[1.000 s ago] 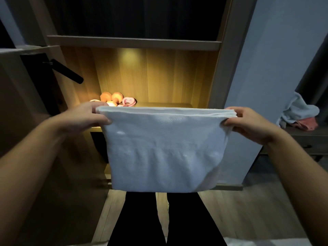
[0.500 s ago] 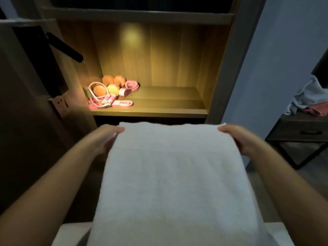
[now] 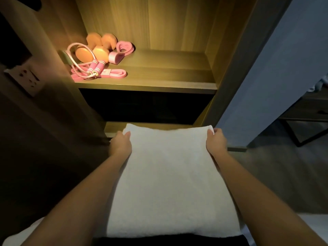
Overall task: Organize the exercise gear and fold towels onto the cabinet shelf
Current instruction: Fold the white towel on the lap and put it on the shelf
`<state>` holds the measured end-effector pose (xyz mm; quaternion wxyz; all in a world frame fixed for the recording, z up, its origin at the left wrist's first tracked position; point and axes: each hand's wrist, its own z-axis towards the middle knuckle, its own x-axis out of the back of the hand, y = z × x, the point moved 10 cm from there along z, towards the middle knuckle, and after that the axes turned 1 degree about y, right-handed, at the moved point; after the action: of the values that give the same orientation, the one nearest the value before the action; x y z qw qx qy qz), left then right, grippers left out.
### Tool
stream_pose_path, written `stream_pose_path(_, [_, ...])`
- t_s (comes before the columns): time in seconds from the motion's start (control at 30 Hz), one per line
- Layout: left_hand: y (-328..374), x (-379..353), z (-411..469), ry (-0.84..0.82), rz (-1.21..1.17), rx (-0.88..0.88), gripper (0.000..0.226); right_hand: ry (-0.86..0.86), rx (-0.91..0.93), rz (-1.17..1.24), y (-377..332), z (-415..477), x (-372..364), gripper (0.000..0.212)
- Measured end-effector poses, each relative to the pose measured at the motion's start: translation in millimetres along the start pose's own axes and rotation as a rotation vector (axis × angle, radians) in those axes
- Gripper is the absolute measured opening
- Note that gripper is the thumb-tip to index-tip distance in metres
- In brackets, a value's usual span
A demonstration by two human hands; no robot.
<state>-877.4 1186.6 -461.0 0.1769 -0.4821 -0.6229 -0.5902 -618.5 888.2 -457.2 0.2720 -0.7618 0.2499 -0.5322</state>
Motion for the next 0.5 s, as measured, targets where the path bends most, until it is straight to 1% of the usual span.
stream_pose_path(0.03, [-2.8, 0.1, 0.2, 0.031, -0.038, -0.005, 0.041, 0.006, 0.038, 0.009, -6.7, -1.2, -1.2, 0.041])
stream_pose_path(0.07, [-6.1, -2.4, 0.8, 0.028, -0.064, -0.01, 0.042, 0.002, 0.071, 0.006, -7.2, 1.4, -5.1, 0.042])
stream_pose_path(0.13, [-19.0, -14.0, 4.8, -0.076, -0.074, 0.069, 0.053, -0.055, -0.031, -0.009, 2.2, 4.6, -13.9, 0.05])
stream_pose_path(0.2, [-37.5, -28.5, 1.4, -0.21, 0.018, 0.164, 0.067, -0.145, -0.166, -0.069, 24.9, -0.4, -25.5, 0.062])
stream_pose_path(0.23, [-45.0, -32.5, -2.7, -0.256, 0.072, 0.196, 0.069, -0.197, -0.217, -0.103, 33.8, -8.7, -29.8, 0.067])
stream_pose_path(0.27, [-50.4, -35.2, -6.4, -0.275, 0.107, 0.204, 0.068, -0.221, -0.226, -0.126, 40.9, -12.4, -33.1, 0.069])
stream_pose_path(0.33, [-55.8, -34.9, -10.4, -0.212, 0.105, 0.172, 0.056, -0.177, -0.178, -0.134, 44.1, -13.6, -30.3, 0.063])
stream_pose_path(0.4, [-56.1, -29.7, -11.2, -0.137, 0.063, 0.143, 0.052, -0.107, -0.154, -0.101, 41.3, -10.1, -23.3, 0.056])
stream_pose_path(0.43, [-54.0, -26.6, -11.5, -0.125, 0.03, 0.131, 0.051, -0.1, -0.158, -0.081, 38.5, -9.4, -21.0, 0.055])
stream_pose_path(0.5, [-50.4, -24.3, -11.4, -0.158, -0.018, 0.124, 0.053, -0.148, -0.193, -0.059, 38.0, -11.4, -21.4, 0.056])
